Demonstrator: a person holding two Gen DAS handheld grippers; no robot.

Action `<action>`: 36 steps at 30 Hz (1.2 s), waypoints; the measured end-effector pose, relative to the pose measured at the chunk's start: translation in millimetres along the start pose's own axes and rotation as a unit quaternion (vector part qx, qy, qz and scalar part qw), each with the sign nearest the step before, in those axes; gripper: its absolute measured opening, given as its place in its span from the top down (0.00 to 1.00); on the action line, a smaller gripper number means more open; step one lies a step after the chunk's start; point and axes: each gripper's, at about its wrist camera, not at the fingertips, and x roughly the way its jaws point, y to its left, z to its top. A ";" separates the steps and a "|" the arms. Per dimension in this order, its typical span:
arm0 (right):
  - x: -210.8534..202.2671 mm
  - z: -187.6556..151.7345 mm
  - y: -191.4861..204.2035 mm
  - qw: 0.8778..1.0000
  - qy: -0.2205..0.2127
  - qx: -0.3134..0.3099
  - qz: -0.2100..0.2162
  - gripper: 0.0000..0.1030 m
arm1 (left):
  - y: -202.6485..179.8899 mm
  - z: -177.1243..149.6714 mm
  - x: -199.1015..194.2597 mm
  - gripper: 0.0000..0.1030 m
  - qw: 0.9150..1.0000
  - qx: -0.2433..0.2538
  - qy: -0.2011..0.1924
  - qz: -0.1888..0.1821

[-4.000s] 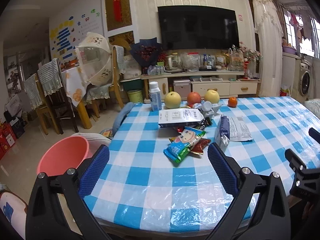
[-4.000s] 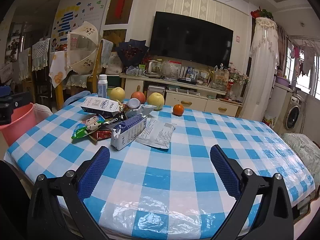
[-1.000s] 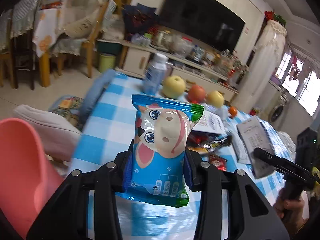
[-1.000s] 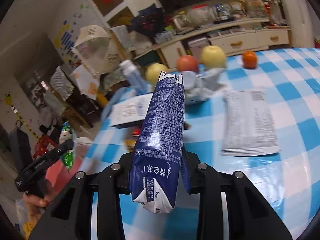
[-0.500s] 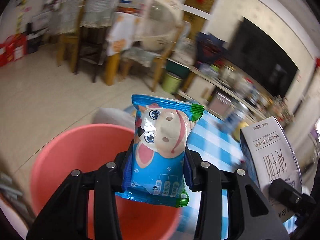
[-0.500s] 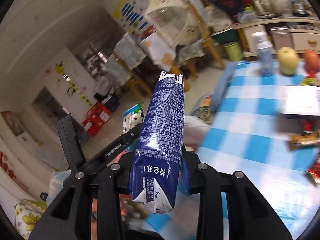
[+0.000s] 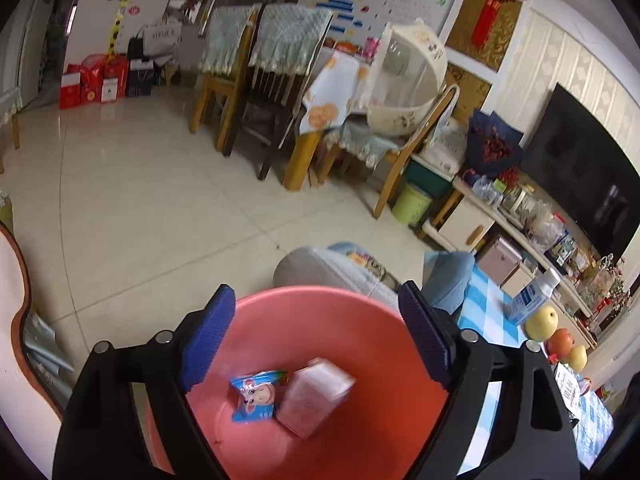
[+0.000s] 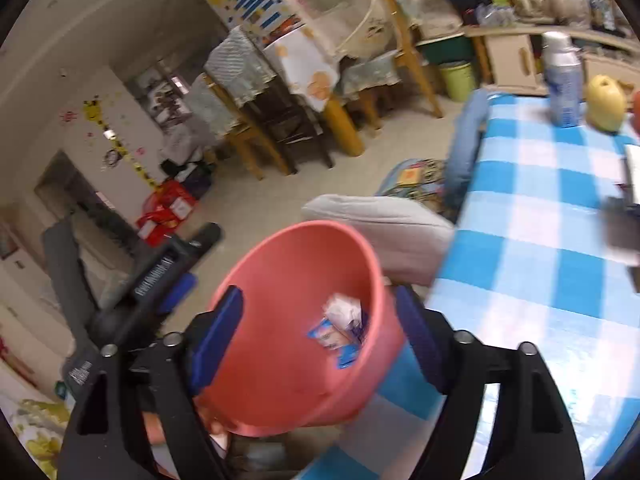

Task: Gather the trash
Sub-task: 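Carry both items to the pink bucket and open both grippers to drop them, then return both grippers to the table above the remaining trash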

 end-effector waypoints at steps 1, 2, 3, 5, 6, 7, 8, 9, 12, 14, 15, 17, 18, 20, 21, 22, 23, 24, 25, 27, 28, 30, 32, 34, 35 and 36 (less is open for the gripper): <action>-5.3 -1.7 -2.7 1.000 -0.006 -0.003 -0.016 0.16 | -2.8 0.1 -2.6 0.14 1.000 0.006 -0.010 -0.005; -13.3 -4.2 -5.2 0.999 -0.015 -0.007 -0.034 0.15 | -6.4 0.0 -4.9 0.12 1.000 0.014 -0.020 -0.013; -14.6 -6.1 -10.6 0.999 -0.019 -0.009 -0.044 0.15 | -11.8 -0.5 -4.9 0.11 0.999 0.020 -0.025 -0.017; -27.0 -10.8 -18.4 0.997 -0.030 -0.015 -0.073 0.15 | -24.2 -2.8 -6.8 0.11 0.998 0.041 -0.031 -0.031; -31.8 -12.7 -23.2 0.996 -0.034 -0.016 -0.087 0.15 | -29.5 -3.4 -6.5 0.11 0.998 0.049 -0.027 -0.036; -39.5 -15.3 -27.6 0.994 -0.037 -0.017 -0.099 0.15 | -37.7 -5.1 -7.2 0.11 0.997 0.059 -0.022 -0.038; -45.2 -17.1 -31.2 0.993 -0.040 -0.018 -0.106 0.15 | -41.5 -6.5 -8.2 0.11 0.997 0.065 -0.020 -0.038; -51.5 -18.9 -36.5 0.992 -0.044 -0.019 -0.116 0.15 | -46.3 -7.7 -10.2 0.11 0.997 0.072 -0.020 -0.037; -70.1 -23.9 -51.2 0.988 -0.054 -0.023 -0.144 0.15 | -60.2 -10.8 -15.2 0.11 0.995 0.087 -0.023 -0.042; -81.9 -22.1 -61.3 0.984 -0.063 -0.026 -0.164 0.11 | -68.5 -14.7 -18.3 0.11 0.994 0.096 -0.021 -0.051; -88.0 -23.4 -64.8 0.982 -0.068 -0.028 -0.173 0.11 | -73.7 -17.2 -19.8 0.11 0.993 0.103 -0.021 -0.055; -101.1 -24.0 -72.6 0.979 -0.075 -0.031 -0.187 0.11 | -81.7 -22.2 -22.5 0.11 0.991 0.113 -0.024 -0.061; -105.6 -25.2 -76.0 0.978 -0.077 -0.031 -0.191 0.11 | -86.7 -25.7 -23.8 0.11 0.991 0.118 -0.024 -0.066; -115.2 -27.3 -84.5 0.976 -0.082 -0.030 -0.202 0.11 | -95.8 -30.7 -25.2 0.11 0.989 0.125 -0.019 -0.081; -119.3 -28.0 -86.9 0.975 -0.084 -0.030 -0.206 0.11 | -104.4 -34.2 -26.3 0.11 0.987 0.132 -0.020 -0.089; -124.7 -29.8 -90.2 0.973 -0.088 -0.032 -0.212 0.11 | -110.5 -37.6 -27.6 0.11 0.985 0.140 -0.021 -0.094; -128.6 -30.9 -93.1 0.971 -0.091 -0.035 -0.217 0.11 | -116.9 -41.6 -28.7 0.11 0.983 0.149 -0.021 -0.100; -131.2 -31.5 -95.4 0.970 -0.092 -0.039 -0.223 0.11 | -125.0 -46.3 -30.4 0.11 0.981 0.162 -0.022 -0.107; -135.2 -32.8 -99.1 0.967 -0.095 -0.043 -0.231 0.11 | -130.4 -49.9 -30.6 0.11 0.979 0.170 -0.022 -0.111; -142.6 -35.3 -105.9 0.965 -0.100 -0.044 -0.240 0.11 | -146.2 -59.3 -34.0 0.11 0.973 0.195 -0.022 -0.125; -145.7 -35.9 -109.7 0.964 -0.102 -0.042 -0.243 0.11 | -152.8 -63.4 -36.1 0.11 0.970 0.205 -0.022 -0.130; -152.4 -36.6 -118.7 0.962 -0.106 -0.037 -0.248 0.11 | -166.3 -72.3 -38.6 0.11 0.964 0.224 -0.020 -0.143; -159.6 -38.8 -128.9 0.961 -0.110 -0.030 -0.253 0.11 | -180.1 -82.3 -40.5 0.11 0.958 0.241 -0.014 -0.154; -165.0 -39.8 -138.2 0.960 -0.113 -0.021 -0.255 0.11 | -190.6 -90.1 -43.0 0.11 0.954 0.254 -0.013 -0.159; -168.6 -40.6 -144.6 0.959 -0.115 -0.015 -0.258 0.11 | -195.8 -94.5 -45.0 0.11 0.952 0.261 -0.013 -0.163; -171.9 -41.0 -149.0 0.959 -0.116 -0.013 -0.260 0.11 | -202.8 -99.8 -47.0 0.11 0.948 0.269 -0.012 -0.168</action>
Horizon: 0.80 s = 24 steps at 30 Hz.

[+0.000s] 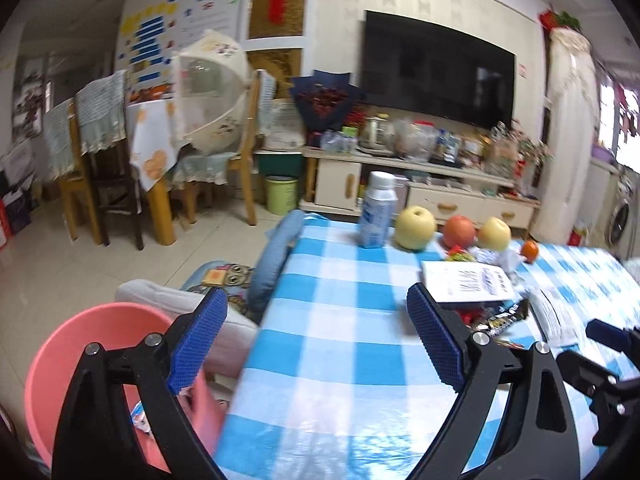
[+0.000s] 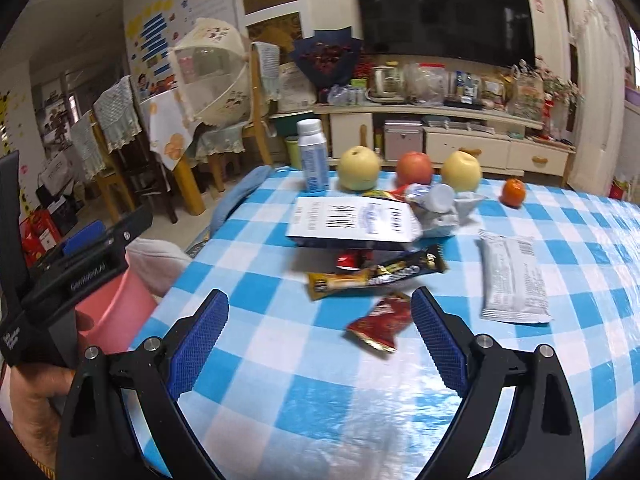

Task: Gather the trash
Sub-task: 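Return both grippers to the table above the remaining trash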

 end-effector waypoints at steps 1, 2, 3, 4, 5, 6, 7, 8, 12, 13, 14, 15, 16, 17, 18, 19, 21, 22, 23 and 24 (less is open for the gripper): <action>-0.2 -0.6 -6.5 1.000 -0.001 0.003 -0.005 0.10 | -7.1 -1.1 0.4 0.11 1.000 0.006 0.000 -0.003; -0.5 -1.1 -11.4 1.000 -0.002 0.005 -0.009 0.08 | -13.6 -2.0 0.2 0.11 1.000 0.013 -0.001 -0.004; -0.7 -1.6 -16.5 1.000 -0.002 0.007 -0.013 0.08 | -21.9 -2.9 0.7 0.11 1.000 0.021 -0.002 -0.004; -0.9 -2.1 -22.7 1.000 -0.002 0.010 -0.016 0.08 | -29.1 -3.6 1.4 0.11 1.000 0.028 -0.001 -0.006; -0.5 -2.4 -28.3 1.000 -0.002 0.012 -0.018 0.08 | -35.1 -2.3 3.5 0.11 0.999 0.034 0.001 -0.009; -0.4 -2.9 -33.6 1.000 -0.001 0.015 -0.020 0.08 | -42.8 -3.0 5.8 0.11 0.999 0.041 0.005 -0.014; 0.1 -3.0 -38.4 1.000 0.000 0.018 -0.023 0.08 | -48.1 -2.9 7.6 0.11 0.999 0.047 0.008 -0.017; 0.6 -3.3 -44.1 0.999 0.001 0.021 -0.025 0.08 | -53.8 -3.6 9.0 0.11 0.998 0.053 0.010 -0.021; 2.4 -5.3 -65.2 0.999 0.004 0.029 -0.034 0.08 | -79.2 -8.0 12.6 0.11 0.996 0.081 0.014 -0.035; 2.8 -5.7 -68.7 0.999 0.005 0.030 -0.035 0.08 | -84.8 -9.3 13.6 0.11 0.995 0.087 0.017 -0.038; 2.6 -6.1 -74.0 0.999 0.005 0.032 -0.038 0.08 | -88.2 -10.4 14.3 0.11 0.995 0.090 0.018 -0.040; 2.9 -6.2 -78.6 0.999 0.005 0.034 -0.040 0.08 | -93.2 -11.8 15.6 0.11 0.995 0.093 0.021 -0.043; 2.5 -6.4 -83.5 0.998 0.005 0.037 -0.042 0.08 | -97.8 -13.1 16.8 0.11 0.994 0.095 0.025 -0.046; 3.1 -6.3 -87.4 0.998 0.005 0.039 -0.043 0.08 | -100.5 -13.5 17.7 0.11 0.994 0.096 0.026 -0.048; 3.4 -6.5 -91.1 0.998 0.006 0.042 -0.045 0.08 | -104.0 -14.0 19.0 0.11 0.994 0.097 0.029 -0.052; 4.0 -6.7 -94.3 0.998 0.007 0.044 -0.047 0.08 | -107.3 -14.4 20.3 0.11 0.993 0.097 0.032 -0.056; 4.7 -7.0 -102.4 0.997 0.010 0.052 -0.051 0.08 | -114.7 -16.0 22.3 0.11 0.992 0.098 0.037 -0.064; 5.0 -7.0 -106.5 0.997 0.011 0.056 -0.053 0.08 | -118.0 -16.8 23.2 0.11 0.992 0.100 0.039 -0.068; 5.1 -7.1 -109.9 0.997 0.011 0.059 -0.055 0.08 | -120.8 -17.4 23.8 0.11 0.992 0.101 0.041 -0.070; 5.1 -6.8 -113.2 0.996 0.012 0.061 -0.058 0.08 | -125.2 -18.4 24.8 0.11 0.991 0.104 0.044 -0.074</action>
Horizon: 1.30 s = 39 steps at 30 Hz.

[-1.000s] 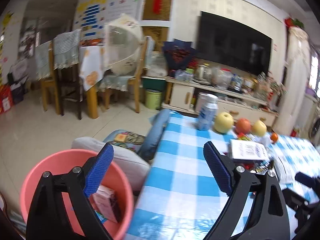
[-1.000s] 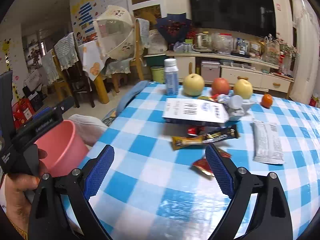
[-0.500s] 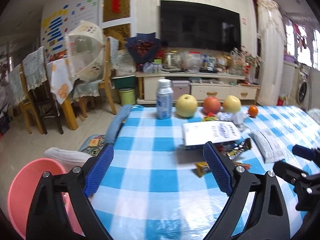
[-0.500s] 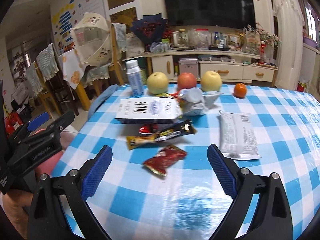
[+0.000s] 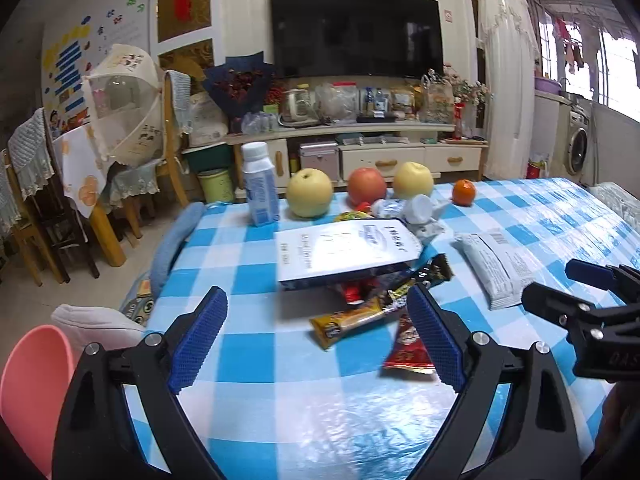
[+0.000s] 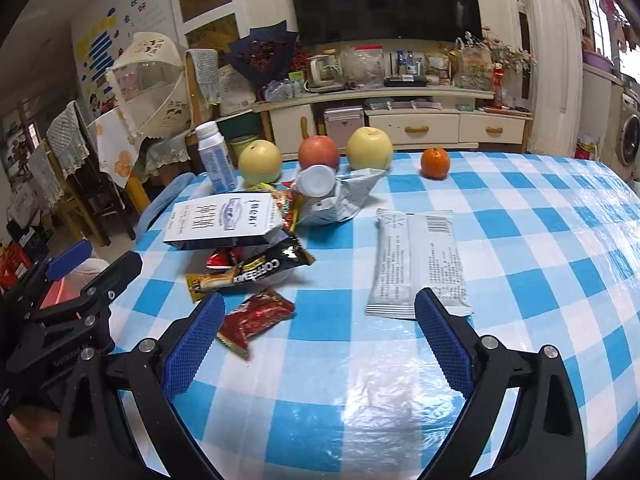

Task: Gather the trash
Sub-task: 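Return both grippers to the table above the remaining trash, then grasp the red candy wrapper with the left gripper while the right grasps the white sachet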

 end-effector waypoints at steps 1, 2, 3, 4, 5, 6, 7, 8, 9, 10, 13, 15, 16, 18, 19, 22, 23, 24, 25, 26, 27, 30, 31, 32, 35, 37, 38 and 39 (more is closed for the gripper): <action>0.8 1.1 -3.0 1.000 0.000 0.002 -0.003 0.08 | -4.2 0.4 1.7 0.11 1.000 0.002 0.002 -0.003; 0.8 1.6 -5.9 1.000 0.000 0.003 -0.006 0.08 | -9.1 0.7 3.1 0.11 1.000 0.005 0.004 -0.009; 0.9 2.0 -8.7 1.000 -0.001 0.004 -0.009 0.08 | -12.3 0.6 4.1 0.11 1.000 0.008 0.006 -0.013; 0.8 3.0 -11.0 1.000 -0.002 0.004 -0.012 0.08 | -15.2 0.3 5.1 0.11 1.000 0.010 0.008 -0.017; 0.6 3.9 -13.8 1.000 -0.004 0.003 -0.016 0.08 | -18.9 -0.1 6.8 0.11 1.000 0.013 0.011 -0.020; 0.2 4.7 -16.7 1.000 -0.005 0.004 -0.020 0.08 | -23.5 -0.7 9.0 0.11 0.999 0.017 0.015 -0.024; 0.8 5.7 -19.6 1.000 -0.005 0.005 -0.022 0.08 | -28.3 -1.3 11.1 0.11 0.999 0.022 0.019 -0.028; 1.0 6.5 -22.8 1.000 -0.005 0.008 -0.025 0.08 | -32.0 -1.7 12.6 0.11 0.999 0.026 0.022 -0.031; 1.4 7.4 -26.1 1.000 -0.005 0.010 -0.027 0.08 | -36.3 -1.9 14.4 0.11 0.999 0.031 0.026 -0.035; 1.7 7.9 -29.4 0.999 -0.003 0.013 -0.029 0.08 | -41.4 -2.3 16.4 0.11 0.998 0.037 0.029 -0.041; 3.5 11.3 -38.4 0.999 0.000 0.018 -0.035 0.08 | -54.0 -4.5 21.8 0.11 0.996 0.054 0.042 -0.056; 3.7 14.5 -47.8 0.999 0.001 0.026 -0.038 0.08 | -59.0 -6.1 26.5 0.11 0.995 0.059 0.053 -0.063; 4.2 15.8 -52.4 0.999 0.002 0.030 -0.039 0.08 | -60.6 -6.8 29.4 0.11 0.994 0.059 0.060 -0.067; 5.9 19.8 -64.7 0.998 0.007 0.042 -0.043 0.08 | -63.2 -8.7 34.7 0.11 0.993 0.056 0.071 -0.076; 7.1 21.4 -69.5 0.998 0.010 0.047 -0.045 0.08 | -63.8 -9.5 36.5 0.11 0.993 0.055 0.075 -0.079; 12.8 26.0 -87.4 0.996 0.020 0.066 -0.047 0.08 | -65.4 -10.0 43.9 0.11 0.991 0.052 0.087 -0.087; 16.2 27.4 -93.4 0.996 0.026 0.072 -0.047 0.08 | -65.7 -10.8 47.0 0.11 0.990 0.052 0.093 -0.089; 20.2 28.4 -98.7 0.995 0.032 0.076 -0.047 0.08 | -65.0 -10.9 50.2 0.11 0.990 0.051 0.099 -0.091; 24.0 29.0 -101.9 0.995 0.038 0.079 -0.048 0.08 | -64.3 -11.3 53.1 0.11 0.989 0.047 0.106 -0.095; 30.4 29.4 -105.9 0.994 0.049 0.081 -0.049 0.08 | -63.2 -12.4 56.4 0.11 0.988 0.042 0.114 -0.098; 35.2 29.2 -108.3 0.994 0.057 0.083 -0.047 0.08 | -61.3 -13.8 60.3 0.11 0.987 0.034 0.124 -0.098; 52.6 27.9 -111.6 0.992 0.083 0.089 -0.031 0.08 | -60.1 -17.2 66.8 0.11 0.986 0.028 0.137 -0.093; 57.3 27.0 -111.7 0.992 0.089 0.090 -0.025 0.08 | -60.4 -17.3 68.5 0.11 0.986 0.030 0.139 -0.091; 63.9 26.2 -110.9 0.991 0.097 0.089 -0.019 0.08 | -61.4 -17.8 70.0 0.11 0.985 0.033 0.141 -0.089; 75.4 26.9 -104.0 0.991 0.109 0.075 -0.006 0.08 | -62.4 -20.4 74.2 0.11 0.984 0.037 0.149 -0.091; 81.6 28.3 -99.9 0.992 0.112 0.063 -0.005 0.08 | -63.3 -21.5 77.8 0.19 0.983 0.040 0.154 -0.091; 85.3 28.7 -97.4 0.992 0.114 0.056 -0.005 0.08 | -63.9 -22.0 80.0 0.21 0.983 0.041 0.158 -0.089; 88.6 29.5 -96.5 0.992 0.115 0.052 -0.004 0.08 | -64.8 -22.7 82.4 0.25 0.982 0.040 0.160 -0.087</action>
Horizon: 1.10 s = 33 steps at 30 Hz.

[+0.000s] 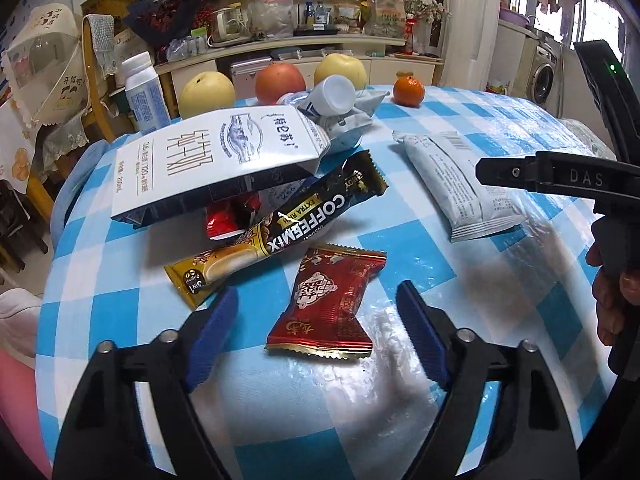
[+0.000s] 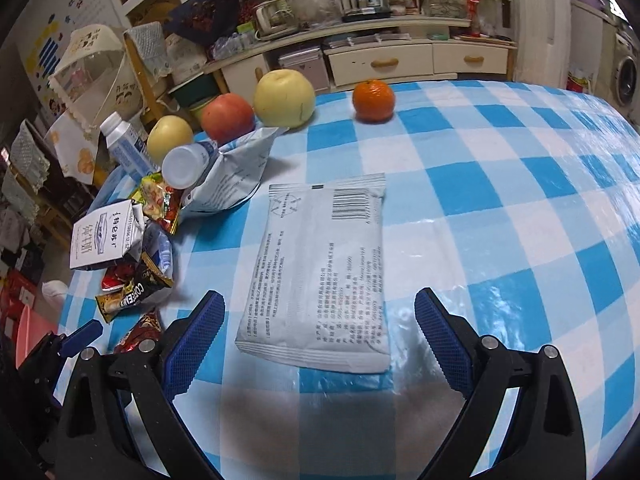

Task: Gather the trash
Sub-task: 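Grasp the red candy wrapper with the left gripper while the right grasps the white sachet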

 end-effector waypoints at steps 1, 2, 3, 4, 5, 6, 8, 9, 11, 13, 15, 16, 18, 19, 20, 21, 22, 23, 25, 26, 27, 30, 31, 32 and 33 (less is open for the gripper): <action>2.9 1.6 0.4 1.000 0.001 -0.003 -0.001 0.08 | 1.6 0.1 2.7 0.28 1.000 -0.002 0.003 0.000; 6.8 2.8 1.1 1.000 0.004 -0.006 -0.004 0.08 | 2.0 0.5 5.4 0.30 1.000 -0.004 0.006 -0.002; 10.3 4.1 0.6 1.000 0.006 -0.007 -0.005 0.08 | 1.8 0.1 6.8 0.31 1.000 -0.004 0.007 -0.002; 13.7 5.7 -0.3 1.000 0.009 -0.007 -0.007 0.08 | 1.4 0.6 8.6 0.34 1.000 -0.004 0.008 -0.002; 17.7 7.2 -0.7 1.000 0.011 -0.007 -0.009 0.08 | 0.8 0.1 9.4 0.35 1.000 -0.004 0.009 -0.002; 20.7 8.6 -1.0 1.000 0.013 -0.008 -0.012 0.08 | 0.8 0.2 10.8 0.37 1.000 -0.005 0.010 -0.005; 26.8 10.6 -0.3 1.000 0.016 -0.012 -0.019 0.08 | -0.5 0.5 13.5 0.41 1.000 -0.006 0.012 -0.009; 29.2 11.1 0.6 1.000 0.017 -0.014 -0.022 0.08 | -1.3 0.6 15.1 0.43 1.000 -0.006 0.014 -0.011; 33.6 11.9 3.5 0.999 0.019 -0.023 -0.026 0.08 | -2.9 1.1 18.3 0.47 1.000 -0.004 0.018 -0.016; 38.0 12.5 7.4 0.999 0.019 -0.035 -0.036 0.08 | -4.6 0.6 20.9 0.52 1.000 -0.002 0.021 -0.012; 42.5 12.8 11.2 0.998 0.019 -0.046 -0.044 0.08 | -4.7 1.0 20.9 0.54 1.000 -0.002 0.020 -0.014; 44.1 13.0 11.4 0.998 0.019 -0.047 -0.047 0.08 | -3.8 1.4 20.5 0.56 1.000 -0.005 0.020 -0.018; 47.6 13.5 12.6 0.997 0.020 -0.050 -0.052 0.08 | -1.8 1.4 19.8 0.56 1.000 -0.011 0.019 -0.022; 49.5 13.8 12.8 0.997 0.022 -0.051 -0.053 0.08 | -0.5 1.5 19.7 0.57 0.999 -0.014 0.019 -0.025; 51.2 14.0 13.6 0.997 0.021 -0.054 -0.057 0.08 | 0.2 1.6 19.5 0.57 0.999 -0.015 0.018 -0.026; 52.8 14.7 15.0 0.996 0.021 -0.056 -0.061 0.08 | 0.3 1.4 19.5 0.58 0.999 -0.015 0.018 -0.027; 53.1 14.6 16.1 0.996 0.021 -0.058 -0.062 0.08 | 0.5 1.2 19.3 0.58 0.999 -0.015 0.018 -0.026; 53.7 14.6 16.3 0.996 0.020 -0.059 -0.064 0.08 | 1.5 1.1 18.7 0.58 0.999 -0.018 0.017 -0.026; 54.7 14.6 16.9 0.996 0.019 -0.061 -0.067 0.08 | 3.3 0.1 17.9 0.59 0.999 -0.023 0.016 -0.028; 55.4 14.7 17.4 0.995 0.018 -0.064 -0.069 0.08 | 4.2 -0.1 17.7 0.59 0.999 -0.024 0.016 -0.029; 55.8 14.7 18.2 0.995 0.017 -0.067 -0.072 0.09 | 5.5 -0.5 17.2 0.59 0.999 -0.025 0.016 -0.030; 55.3 15.2 20.4 0.994 0.013 -0.071 -0.081 0.16 | 10.8 -1.3 14.5 0.59 0.999 -0.032 0.012 -0.033; 55.6 15.1 20.7 0.994 0.012 -0.070 -0.083 0.17 | 12.8 -1.7 13.4 0.59 0.999 -0.034 0.011 -0.034; 55.2 15.1 21.0 0.994 0.011 -0.071 -0.083 0.18 | 14.8 -1.8 11.8 0.59 0.999 -0.037 0.009 -0.036; 54.4 15.0 21.1 0.994 0.009 -0.070 -0.083 0.20 | 16.3 -2.1 10.7 0.59 0.999 -0.039 0.007 -0.037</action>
